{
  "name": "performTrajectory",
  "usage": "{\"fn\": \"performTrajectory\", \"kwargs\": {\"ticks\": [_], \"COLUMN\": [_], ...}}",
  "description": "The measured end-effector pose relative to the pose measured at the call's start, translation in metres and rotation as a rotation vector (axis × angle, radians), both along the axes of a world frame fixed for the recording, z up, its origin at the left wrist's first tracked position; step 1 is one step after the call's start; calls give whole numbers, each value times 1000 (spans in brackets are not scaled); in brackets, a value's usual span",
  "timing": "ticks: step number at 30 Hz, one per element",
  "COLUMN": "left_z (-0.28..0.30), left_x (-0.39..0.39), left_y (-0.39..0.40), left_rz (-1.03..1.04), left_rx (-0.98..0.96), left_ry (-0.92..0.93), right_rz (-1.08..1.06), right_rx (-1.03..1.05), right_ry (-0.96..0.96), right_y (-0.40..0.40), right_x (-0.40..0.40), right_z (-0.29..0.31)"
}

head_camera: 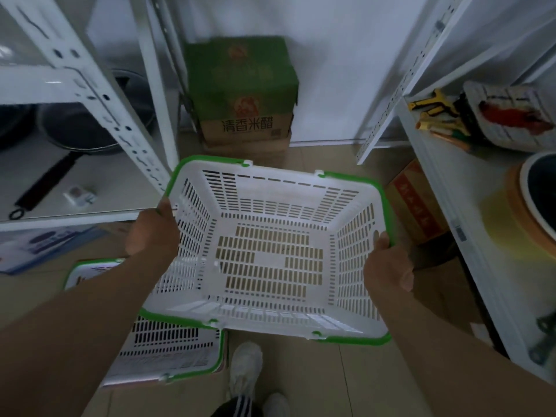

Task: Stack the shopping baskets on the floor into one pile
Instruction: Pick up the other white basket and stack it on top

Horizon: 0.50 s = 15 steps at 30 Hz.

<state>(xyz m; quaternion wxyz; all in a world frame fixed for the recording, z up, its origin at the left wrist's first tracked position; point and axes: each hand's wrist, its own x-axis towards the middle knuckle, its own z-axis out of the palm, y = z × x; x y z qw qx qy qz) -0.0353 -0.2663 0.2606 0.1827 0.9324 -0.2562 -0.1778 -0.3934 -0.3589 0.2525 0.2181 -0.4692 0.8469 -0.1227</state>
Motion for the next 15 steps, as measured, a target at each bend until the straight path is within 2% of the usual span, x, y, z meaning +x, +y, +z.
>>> {"fn": "performTrajectory", "kwargs": {"ticks": [15], "left_z": [-30], "left_x": [131], "left_y": [139], "left_rz": [279], "left_rx": [-37], "left_ry": [-57], "right_rz": [197], "right_rx": [66], "right_ry": [24], "right_y": [76], "right_x": [144], "right_z": [-28]}}
